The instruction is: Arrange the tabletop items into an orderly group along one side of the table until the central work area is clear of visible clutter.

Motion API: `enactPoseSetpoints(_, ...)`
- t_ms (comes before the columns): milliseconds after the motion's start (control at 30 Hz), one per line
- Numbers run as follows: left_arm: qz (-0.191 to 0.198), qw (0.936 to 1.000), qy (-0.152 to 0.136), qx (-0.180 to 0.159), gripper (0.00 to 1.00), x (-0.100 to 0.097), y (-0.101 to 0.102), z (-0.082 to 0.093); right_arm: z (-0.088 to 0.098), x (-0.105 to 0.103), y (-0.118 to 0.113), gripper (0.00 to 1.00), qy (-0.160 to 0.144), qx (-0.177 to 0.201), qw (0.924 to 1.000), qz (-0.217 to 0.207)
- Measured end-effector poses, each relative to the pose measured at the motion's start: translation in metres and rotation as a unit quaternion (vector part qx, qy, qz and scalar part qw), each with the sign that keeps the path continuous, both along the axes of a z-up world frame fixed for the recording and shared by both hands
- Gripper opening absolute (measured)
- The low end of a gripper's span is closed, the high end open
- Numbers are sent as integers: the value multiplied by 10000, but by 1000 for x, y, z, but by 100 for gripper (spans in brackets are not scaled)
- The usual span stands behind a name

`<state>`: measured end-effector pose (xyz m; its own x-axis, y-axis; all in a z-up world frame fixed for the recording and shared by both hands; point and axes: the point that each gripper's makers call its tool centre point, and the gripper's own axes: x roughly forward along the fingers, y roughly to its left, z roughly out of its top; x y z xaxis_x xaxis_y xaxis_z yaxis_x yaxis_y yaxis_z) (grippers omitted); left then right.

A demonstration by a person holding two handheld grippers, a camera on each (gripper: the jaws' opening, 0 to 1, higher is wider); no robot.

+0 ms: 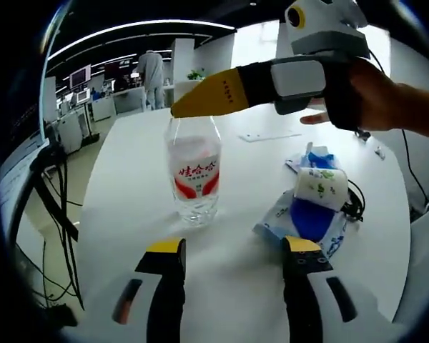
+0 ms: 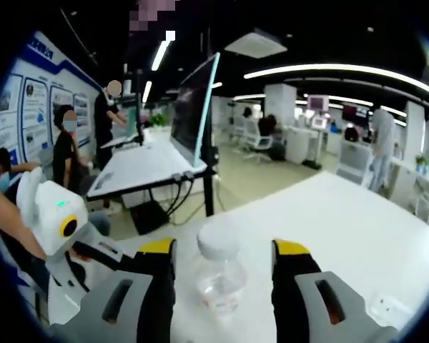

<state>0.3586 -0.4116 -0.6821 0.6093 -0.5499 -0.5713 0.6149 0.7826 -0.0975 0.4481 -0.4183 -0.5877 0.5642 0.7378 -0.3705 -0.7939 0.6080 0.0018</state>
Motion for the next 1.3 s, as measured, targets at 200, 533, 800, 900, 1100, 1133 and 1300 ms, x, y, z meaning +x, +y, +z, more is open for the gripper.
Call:
enactPoseSetpoints(200, -16, 9999, -95, -94, 57, -14, -12, 7, -7, -15, -16, 54, 124, 117, 9999, 19)
enactPoseSetpoints(533, -47, 9997, -240, -69, 66, -41, -27, 17, -27, -46, -40, 57, 238, -47, 9997, -16)
enactPoseSetpoints(800, 229, 9988, -387, -212, 70, -55, -30, 26, -37, -71, -64, 66, 380, 37, 9992, -65)
enactPoseSetpoints(900, 299, 9984, -399, -249, 73, -62, -32, 31, -39, -79, -70, 71, 344, -49, 9994, -21)
enactPoseSetpoints(1100, 559, 9957, -581, -450, 81, -77, -35, 49, -37, -94, -88, 83, 335, -3, 9993, -152)
enactPoseSetpoints(1133, 596, 9951, -631, -471, 83, -79, -36, 52, -37, -96, -90, 86, 358, -19, 9992, -169)
enactPoseSetpoints(1300, 672, 9926, -864, -528, 89, -91, -37, 70, -33, -108, -109, 98, 395, -21, 9985, -390)
